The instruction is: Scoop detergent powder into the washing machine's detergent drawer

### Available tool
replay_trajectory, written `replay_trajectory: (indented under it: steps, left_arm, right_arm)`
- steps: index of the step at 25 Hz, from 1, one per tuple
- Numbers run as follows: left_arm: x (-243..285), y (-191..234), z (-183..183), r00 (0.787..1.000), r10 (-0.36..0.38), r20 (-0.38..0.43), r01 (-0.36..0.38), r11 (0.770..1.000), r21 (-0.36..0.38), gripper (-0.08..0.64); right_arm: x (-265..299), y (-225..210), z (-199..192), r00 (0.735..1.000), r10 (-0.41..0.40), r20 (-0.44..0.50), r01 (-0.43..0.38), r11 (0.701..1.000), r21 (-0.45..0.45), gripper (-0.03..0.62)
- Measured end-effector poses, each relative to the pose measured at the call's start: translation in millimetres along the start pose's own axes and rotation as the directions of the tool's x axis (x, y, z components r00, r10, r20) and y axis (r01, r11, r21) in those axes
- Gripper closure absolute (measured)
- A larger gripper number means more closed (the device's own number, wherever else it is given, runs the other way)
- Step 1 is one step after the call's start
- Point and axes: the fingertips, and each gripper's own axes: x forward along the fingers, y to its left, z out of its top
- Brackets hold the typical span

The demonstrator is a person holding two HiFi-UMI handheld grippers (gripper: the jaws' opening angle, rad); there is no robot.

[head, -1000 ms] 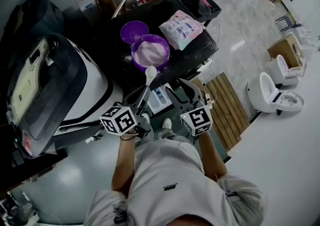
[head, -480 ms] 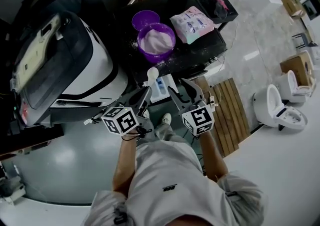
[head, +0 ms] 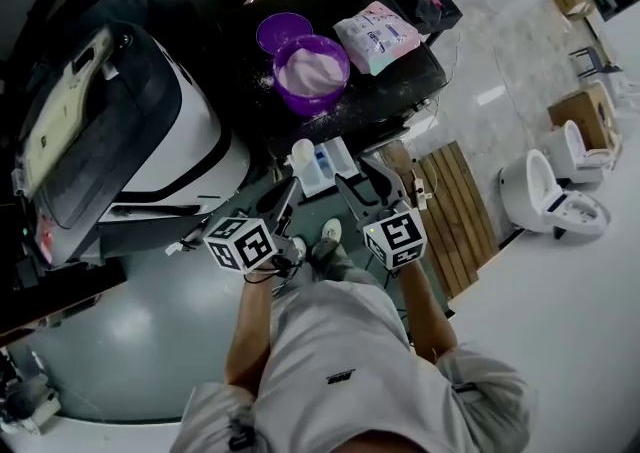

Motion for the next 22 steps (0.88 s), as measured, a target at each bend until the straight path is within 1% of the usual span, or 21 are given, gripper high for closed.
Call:
replay_trajectory:
  steps: [3, 8, 11, 15, 19, 22]
  left_arm:
    - [-7.5, 11.8, -8.6, 1.0, -0.012, -0.027, 0.013, 1.0, 0.006, 0.545]
    - [-18.5, 33.1, -25.2, 0.997, -0.036, -0.061, 0.035, 0.999, -0.019, 0.543]
    - [-21.8, 42.8, -33.3, 0.997, -0.042, -0.072, 0.041, 0.999, -0.017, 0.545]
    - [-22.1, 51.3, -47.4, 0.995, -0.036, -0.088, 0.038, 0.999, 0.027, 0.543]
    - [-16.9, 58.8, -59.6, 0.995, -0.023, -0.101, 0.03, 0.997, 0.068, 0.545]
    - [-9.4, 65.8, -66.3, 0.995, -0.02, -0.094, 0.028, 0.996, 0.087, 0.545]
  right_arm:
    - [1.7, 12.6, -9.1, 1.0, -0.023, -0.017, 0.023, 1.0, 0.002, 0.397]
    - [3.4, 27.6, -30.2, 0.997, -0.067, -0.049, 0.067, 0.998, 0.009, 0.397]
    - [3.6, 32.2, -42.3, 0.994, -0.088, -0.063, 0.089, 0.996, 0.013, 0.397]
    - [2.0, 34.4, -58.1, 0.991, -0.107, -0.085, 0.11, 0.994, 0.027, 0.397]
    - [5.0, 32.7, -76.4, 0.989, -0.104, -0.106, 0.109, 0.993, 0.043, 0.397]
    - [9.5, 27.3, -91.1, 0.988, -0.102, -0.114, 0.11, 0.992, 0.065, 0.397]
